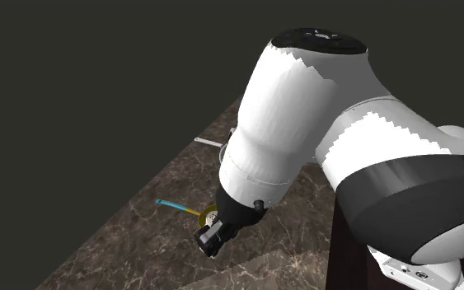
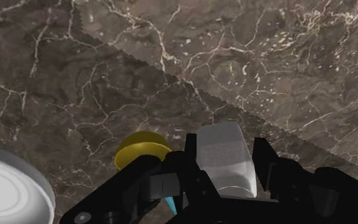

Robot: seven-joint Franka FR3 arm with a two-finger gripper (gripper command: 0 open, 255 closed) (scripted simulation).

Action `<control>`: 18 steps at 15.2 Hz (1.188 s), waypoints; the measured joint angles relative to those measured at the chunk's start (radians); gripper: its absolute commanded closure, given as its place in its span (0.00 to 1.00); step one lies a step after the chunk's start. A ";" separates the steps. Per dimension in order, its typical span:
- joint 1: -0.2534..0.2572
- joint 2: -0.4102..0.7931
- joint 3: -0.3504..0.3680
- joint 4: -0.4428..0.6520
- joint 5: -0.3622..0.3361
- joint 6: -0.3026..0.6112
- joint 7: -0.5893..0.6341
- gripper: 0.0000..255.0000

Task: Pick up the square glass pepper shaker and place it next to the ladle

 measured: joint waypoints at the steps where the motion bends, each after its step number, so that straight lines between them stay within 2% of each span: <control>1: -0.001 0.005 0.004 -0.008 -0.001 0.012 0.002 1.00; 8: -0.020 0.058 0.048 -0.063 -0.019 0.119 0.030 1.00; 18: -0.089 0.171 0.136 -0.125 -0.101 0.285 0.104 1.00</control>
